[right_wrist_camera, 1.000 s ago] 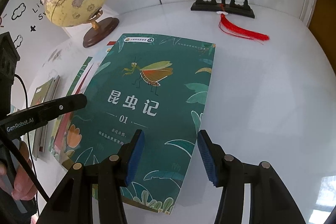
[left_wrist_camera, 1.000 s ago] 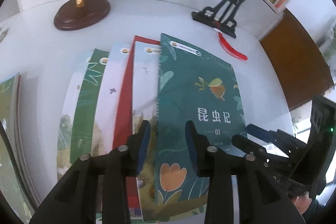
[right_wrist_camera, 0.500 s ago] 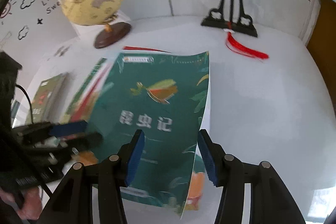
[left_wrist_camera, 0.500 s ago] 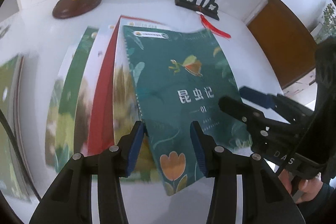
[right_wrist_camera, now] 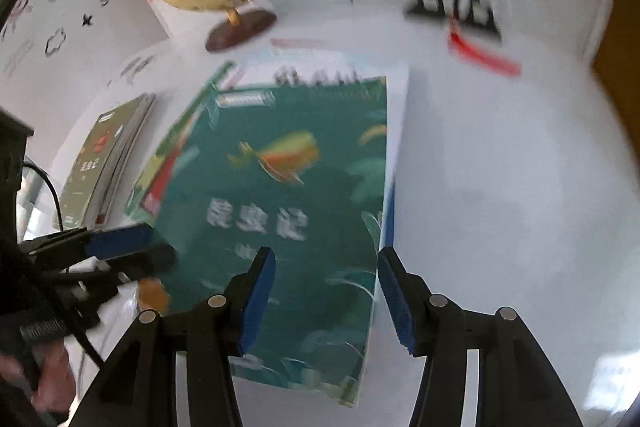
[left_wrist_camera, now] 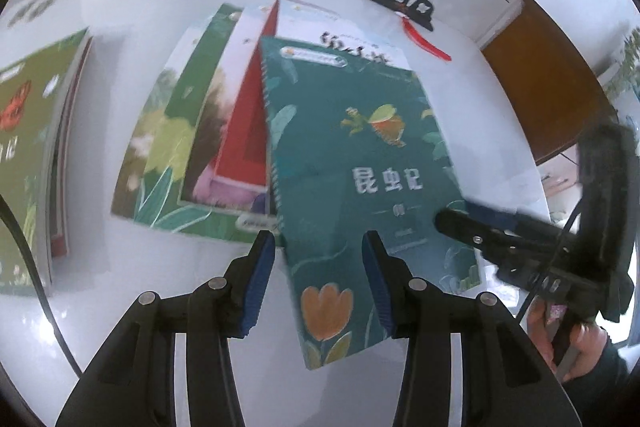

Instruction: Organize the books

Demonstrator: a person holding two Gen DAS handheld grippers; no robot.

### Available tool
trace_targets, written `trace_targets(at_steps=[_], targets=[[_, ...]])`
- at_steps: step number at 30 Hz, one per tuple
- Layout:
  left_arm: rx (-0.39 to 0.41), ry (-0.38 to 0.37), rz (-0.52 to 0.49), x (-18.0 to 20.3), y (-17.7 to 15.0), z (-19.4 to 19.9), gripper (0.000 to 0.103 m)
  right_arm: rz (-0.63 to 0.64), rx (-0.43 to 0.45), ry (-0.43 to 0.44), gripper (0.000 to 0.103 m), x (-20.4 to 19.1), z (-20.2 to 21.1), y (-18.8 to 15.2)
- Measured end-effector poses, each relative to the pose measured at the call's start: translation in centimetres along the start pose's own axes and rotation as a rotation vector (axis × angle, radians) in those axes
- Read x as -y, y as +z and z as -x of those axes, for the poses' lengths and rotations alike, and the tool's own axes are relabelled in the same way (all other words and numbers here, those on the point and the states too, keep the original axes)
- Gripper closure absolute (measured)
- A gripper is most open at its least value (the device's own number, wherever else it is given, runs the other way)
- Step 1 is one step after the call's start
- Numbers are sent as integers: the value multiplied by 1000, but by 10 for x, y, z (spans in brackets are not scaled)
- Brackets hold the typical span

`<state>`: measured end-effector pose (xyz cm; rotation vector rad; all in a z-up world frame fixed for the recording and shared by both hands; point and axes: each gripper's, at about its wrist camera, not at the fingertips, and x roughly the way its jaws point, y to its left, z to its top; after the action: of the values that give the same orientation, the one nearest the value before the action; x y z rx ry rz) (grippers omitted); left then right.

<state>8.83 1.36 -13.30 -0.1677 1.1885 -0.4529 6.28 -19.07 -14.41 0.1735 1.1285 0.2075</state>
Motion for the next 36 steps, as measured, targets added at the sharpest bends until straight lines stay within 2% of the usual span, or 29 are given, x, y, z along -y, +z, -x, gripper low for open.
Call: trace_targets(at_steps=[3, 6, 11, 15, 19, 21, 23, 25, 28, 31, 33, 34, 36], targets=[[-1, 0, 7, -2, -2, 1, 61, -207, -56, 145, 50, 39, -8, -17], [-10, -19, 14, -1, -2, -3, 61, -294, -39, 246, 50, 56, -4, -26], [-29, -37, 25, 4, -1, -14, 60, -291, -34, 326, 54, 53, -7, -30], [-19, -49, 40, 2, -2, -14, 60, -280, -21, 296, 62, 50, -4, -34], [1, -24, 20, 8, -3, -8, 60, -267, -27, 270, 71, 50, -3, -35], [20, -58, 29, 9, -3, 1, 60, -228, -24, 245, 72, 44, 0, -35], [48, -140, 50, 11, -2, 18, 61, -199, -16, 239, 72, 39, 7, -36], [74, -189, 55, 17, -1, 33, 61, -174, -3, 285, 72, 38, 17, -34], [95, -148, 2, 28, -2, 36, 60, -148, 9, 418, 73, 37, 31, -31], [11, -139, -2, 27, -5, 5, 61, -168, -10, 461, 73, 36, 22, -31], [-49, -177, 0, 29, -12, -12, 73, -222, -32, 478, 73, 40, 6, -37], [-57, -160, -16, 32, -16, -16, 74, -264, -58, 514, 73, 41, -6, -44], [-31, -105, -49, 37, -20, -18, 76, -307, -71, 577, 83, 39, -15, -49]])
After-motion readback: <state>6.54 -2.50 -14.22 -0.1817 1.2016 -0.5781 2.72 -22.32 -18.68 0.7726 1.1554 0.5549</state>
